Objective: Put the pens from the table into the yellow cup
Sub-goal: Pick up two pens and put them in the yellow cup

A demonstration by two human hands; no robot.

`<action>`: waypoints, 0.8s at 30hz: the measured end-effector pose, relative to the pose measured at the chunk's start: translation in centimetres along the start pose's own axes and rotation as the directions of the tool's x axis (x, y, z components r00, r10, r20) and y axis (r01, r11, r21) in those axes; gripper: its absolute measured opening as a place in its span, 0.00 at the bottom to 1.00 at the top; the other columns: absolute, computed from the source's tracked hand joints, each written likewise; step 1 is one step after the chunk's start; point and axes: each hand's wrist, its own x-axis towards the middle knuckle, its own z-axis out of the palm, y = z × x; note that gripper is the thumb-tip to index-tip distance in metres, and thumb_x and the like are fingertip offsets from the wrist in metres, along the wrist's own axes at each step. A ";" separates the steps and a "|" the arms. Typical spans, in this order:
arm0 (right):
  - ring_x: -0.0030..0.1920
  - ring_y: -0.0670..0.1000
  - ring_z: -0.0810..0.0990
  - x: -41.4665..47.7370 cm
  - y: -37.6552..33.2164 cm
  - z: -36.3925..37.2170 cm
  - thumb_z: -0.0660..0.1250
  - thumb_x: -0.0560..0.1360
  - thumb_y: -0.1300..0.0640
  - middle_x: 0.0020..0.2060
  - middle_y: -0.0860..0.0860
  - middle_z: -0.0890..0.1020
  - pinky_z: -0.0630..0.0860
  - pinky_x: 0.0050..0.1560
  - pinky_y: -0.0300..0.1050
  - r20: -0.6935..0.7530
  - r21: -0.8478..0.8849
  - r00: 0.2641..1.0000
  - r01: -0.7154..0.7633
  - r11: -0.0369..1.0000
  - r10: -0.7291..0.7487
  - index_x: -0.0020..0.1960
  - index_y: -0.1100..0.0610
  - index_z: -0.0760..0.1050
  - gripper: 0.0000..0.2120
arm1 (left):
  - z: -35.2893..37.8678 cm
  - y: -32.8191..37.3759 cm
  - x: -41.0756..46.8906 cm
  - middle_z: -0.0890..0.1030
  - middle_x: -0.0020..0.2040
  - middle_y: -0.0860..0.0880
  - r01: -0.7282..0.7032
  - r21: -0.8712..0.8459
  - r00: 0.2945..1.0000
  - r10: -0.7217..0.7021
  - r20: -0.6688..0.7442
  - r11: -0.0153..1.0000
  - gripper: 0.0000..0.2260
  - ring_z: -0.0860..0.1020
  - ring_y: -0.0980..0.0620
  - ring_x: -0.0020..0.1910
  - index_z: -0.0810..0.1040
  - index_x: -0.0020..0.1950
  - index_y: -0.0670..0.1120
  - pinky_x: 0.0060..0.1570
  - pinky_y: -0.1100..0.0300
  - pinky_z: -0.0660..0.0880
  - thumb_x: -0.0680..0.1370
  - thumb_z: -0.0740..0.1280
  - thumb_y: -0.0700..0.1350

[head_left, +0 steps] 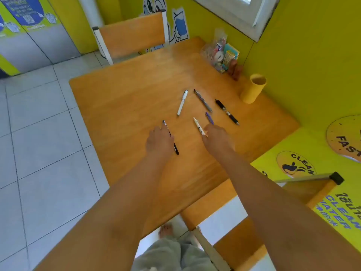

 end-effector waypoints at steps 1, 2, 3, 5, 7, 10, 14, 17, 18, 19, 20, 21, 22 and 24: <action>0.52 0.55 0.79 0.2 -0.1 0.0 0.62 0.80 0.52 0.54 0.54 0.81 0.80 0.48 0.49 0.014 -0.033 1.000 -0.012 0.999 0.013 0.61 0.55 0.74 0.12 | 0.0 0.1 0.2 0.74 0.61 0.43 0.019 0.010 1.000 -0.019 0.012 1.000 0.19 0.71 0.44 0.62 0.68 0.70 0.43 0.55 0.50 0.73 0.81 0.61 0.49; 0.51 0.55 0.79 0.7 -0.1 0.2 0.61 0.80 0.52 0.53 0.54 0.81 0.80 0.47 0.48 0.005 -0.063 1.000 -0.009 0.998 0.009 0.60 0.56 0.74 0.12 | 0.2 0.0 0.7 0.74 0.61 0.43 0.042 0.009 0.999 -0.042 0.006 0.999 0.20 0.71 0.44 0.63 0.68 0.70 0.43 0.56 0.50 0.72 0.81 0.61 0.50; 0.51 0.54 0.79 1.0 -0.1 0.6 0.61 0.80 0.52 0.53 0.54 0.81 0.78 0.46 0.48 0.003 -0.110 1.000 -0.002 0.994 0.002 0.59 0.56 0.74 0.12 | 0.5 0.0 1.0 0.74 0.62 0.43 0.068 0.018 0.998 -0.069 0.007 0.997 0.21 0.71 0.44 0.63 0.68 0.71 0.43 0.57 0.50 0.72 0.81 0.61 0.51; 0.50 0.54 0.79 1.6 -0.4 0.9 0.60 0.80 0.51 0.51 0.54 0.81 0.75 0.43 0.47 -0.004 -0.185 1.000 0.005 0.983 -0.006 0.58 0.56 0.73 0.12 | 0.7 0.1 1.6 0.75 0.62 0.44 0.098 0.033 0.995 -0.098 0.006 0.995 0.21 0.72 0.44 0.63 0.69 0.70 0.43 0.57 0.51 0.72 0.81 0.61 0.53; 0.49 0.54 0.78 2.3 -0.5 1.5 0.59 0.80 0.49 0.51 0.54 0.81 0.73 0.42 0.47 -0.006 -0.240 0.999 0.029 0.970 -0.031 0.58 0.56 0.73 0.12 | 1.1 0.2 2.1 0.76 0.62 0.44 0.096 0.073 0.995 -0.097 0.007 0.993 0.21 0.72 0.43 0.62 0.70 0.68 0.42 0.58 0.51 0.71 0.80 0.61 0.54; 0.50 0.54 0.78 3.2 -0.4 2.0 0.59 0.80 0.50 0.52 0.54 0.80 0.72 0.42 0.47 0.003 -0.258 1.000 0.016 0.966 -0.016 0.58 0.56 0.73 0.12 | 1.4 0.3 2.9 0.77 0.60 0.44 0.104 0.103 0.994 -0.106 0.015 0.989 0.19 0.73 0.43 0.60 0.72 0.65 0.42 0.56 0.52 0.71 0.81 0.61 0.53; 0.48 0.53 0.77 3.7 -0.4 2.5 0.60 0.80 0.51 0.51 0.54 0.80 0.71 0.42 0.47 0.023 -0.229 0.999 -0.022 0.973 0.028 0.57 0.56 0.74 0.10 | 1.8 0.5 3.8 0.80 0.56 0.44 0.146 0.084 0.987 -0.151 0.056 0.986 0.13 0.76 0.43 0.56 0.76 0.61 0.41 0.51 0.51 0.75 0.81 0.60 0.47; 0.42 0.52 0.77 3.6 -0.2 2.0 0.61 0.79 0.49 0.46 0.53 0.81 0.75 0.43 0.47 0.017 -0.141 0.996 -0.087 0.986 0.090 0.54 0.56 0.76 0.11 | 1.4 1.2 4.3 0.80 0.54 0.43 0.187 0.023 0.975 -0.188 0.118 0.982 0.12 0.78 0.42 0.54 0.78 0.58 0.40 0.45 0.51 0.75 0.81 0.59 0.43; 0.43 0.52 0.78 3.5 0.0 1.7 0.61 0.78 0.49 0.45 0.53 0.81 0.77 0.45 0.48 0.012 -0.079 0.994 -0.111 0.991 0.112 0.53 0.56 0.76 0.12 | 1.2 1.5 4.4 0.80 0.53 0.42 0.195 -0.015 0.973 -0.191 0.130 0.981 0.12 0.79 0.42 0.53 0.78 0.57 0.40 0.42 0.52 0.75 0.80 0.59 0.43; 0.44 0.53 0.79 3.4 0.2 1.3 0.62 0.78 0.49 0.45 0.53 0.81 0.79 0.46 0.50 0.011 -0.006 0.990 -0.140 0.990 0.140 0.53 0.56 0.76 0.12 | 1.0 1.9 4.6 0.81 0.51 0.42 0.195 -0.053 0.973 -0.186 0.140 0.979 0.11 0.79 0.42 0.50 0.78 0.56 0.40 0.38 0.54 0.73 0.80 0.59 0.42; 0.44 0.54 0.80 3.3 0.5 0.9 0.62 0.78 0.49 0.46 0.53 0.81 0.80 0.47 0.52 0.014 0.076 0.986 -0.165 0.983 0.164 0.53 0.57 0.76 0.12 | 0.6 2.4 4.7 0.80 0.48 0.42 0.189 -0.087 0.974 -0.175 0.145 0.978 0.10 0.79 0.43 0.45 0.78 0.54 0.39 0.33 0.57 0.70 0.80 0.58 0.42; 0.45 0.54 0.80 3.2 0.9 0.6 0.62 0.78 0.50 0.46 0.53 0.81 0.80 0.47 0.52 0.020 0.163 0.982 -0.188 0.969 0.187 0.53 0.56 0.76 0.11 | 0.3 3.0 4.9 0.79 0.45 0.43 0.177 -0.123 0.976 -0.158 0.153 0.976 0.09 0.77 0.45 0.38 0.77 0.51 0.40 0.29 0.59 0.66 0.80 0.59 0.42; 0.44 0.54 0.80 3.1 1.2 0.2 0.63 0.77 0.50 0.45 0.52 0.81 0.81 0.46 0.52 0.022 0.246 0.977 -0.211 0.946 0.212 0.51 0.55 0.76 0.10 | -0.2 3.6 4.9 0.77 0.43 0.44 0.160 -0.162 0.977 -0.133 0.165 0.974 0.08 0.74 0.48 0.34 0.76 0.50 0.41 0.27 0.59 0.64 0.81 0.59 0.43; 0.43 0.52 0.80 2.8 1.8 -0.7 0.64 0.77 0.50 0.43 0.51 0.81 0.80 0.42 0.50 0.028 0.381 0.963 -0.260 0.887 0.270 0.49 0.54 0.75 0.08 | -1.0 5.1 5.0 0.79 0.43 0.44 0.128 -0.258 0.977 -0.076 0.199 0.958 0.08 0.78 0.46 0.35 0.77 0.50 0.41 0.29 0.56 0.70 0.80 0.60 0.43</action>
